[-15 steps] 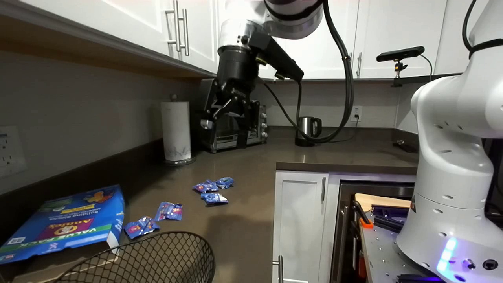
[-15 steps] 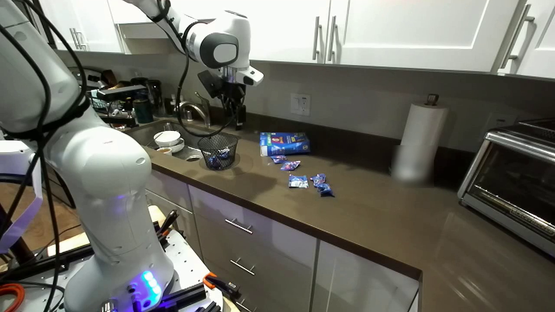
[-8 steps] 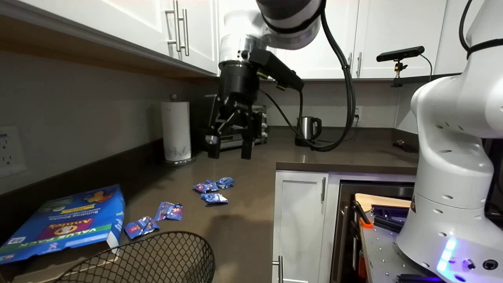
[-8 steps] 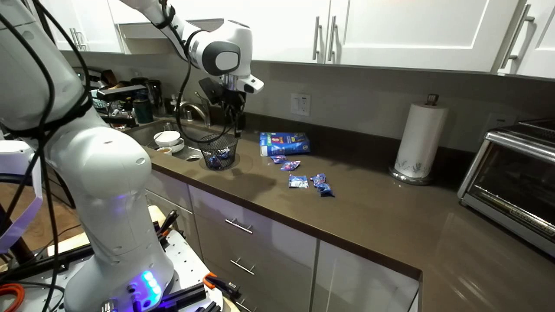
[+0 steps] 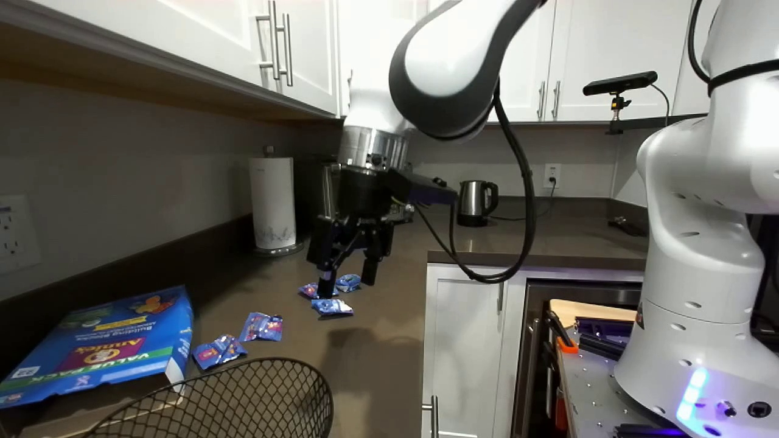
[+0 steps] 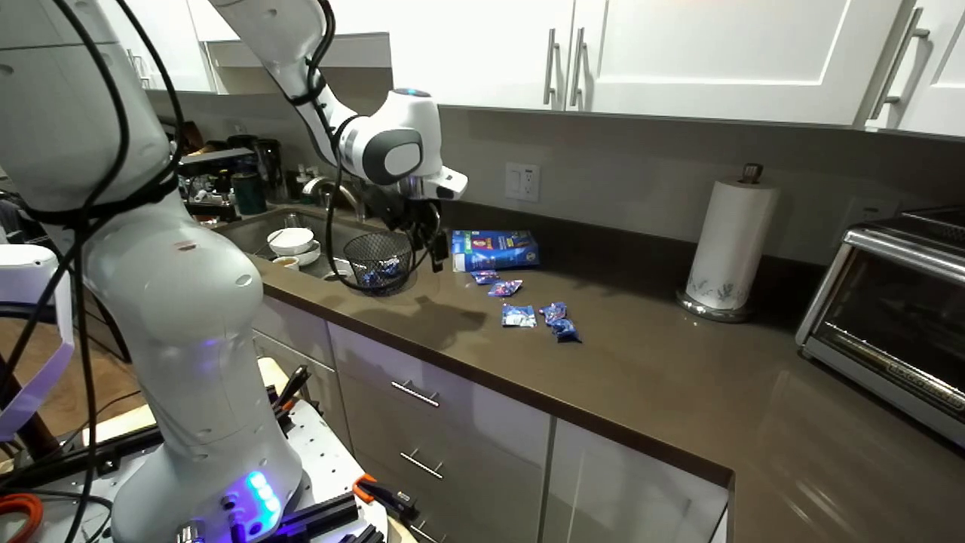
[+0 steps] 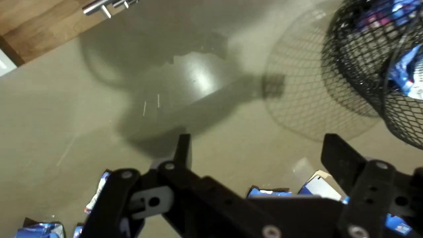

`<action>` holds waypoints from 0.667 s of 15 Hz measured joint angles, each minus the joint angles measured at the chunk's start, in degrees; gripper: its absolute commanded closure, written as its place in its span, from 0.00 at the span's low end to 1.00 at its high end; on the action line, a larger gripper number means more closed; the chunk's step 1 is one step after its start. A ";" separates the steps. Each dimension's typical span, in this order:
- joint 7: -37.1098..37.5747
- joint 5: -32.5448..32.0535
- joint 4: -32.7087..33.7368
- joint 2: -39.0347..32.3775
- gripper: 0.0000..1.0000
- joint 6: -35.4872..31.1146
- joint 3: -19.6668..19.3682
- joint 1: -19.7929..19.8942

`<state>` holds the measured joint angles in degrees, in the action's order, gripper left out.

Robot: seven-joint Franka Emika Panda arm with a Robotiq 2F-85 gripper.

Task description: Pick up one blue sachet from the counter and place it inside the black basket on the left

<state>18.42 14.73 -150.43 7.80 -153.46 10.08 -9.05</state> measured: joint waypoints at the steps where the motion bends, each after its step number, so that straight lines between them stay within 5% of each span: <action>1: 0.04 -2.99 -0.83 -1.66 0.00 -4.12 -0.03 0.44; 5: 1.53 -21.29 -2.75 -8.07 0.00 -16.77 -2.17 5.37; 10: 4.13 -45.89 3.19 -10.84 0.00 -17.99 -13.53 8.84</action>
<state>22.55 -31.16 -147.24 -3.04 -171.46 -3.44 -0.22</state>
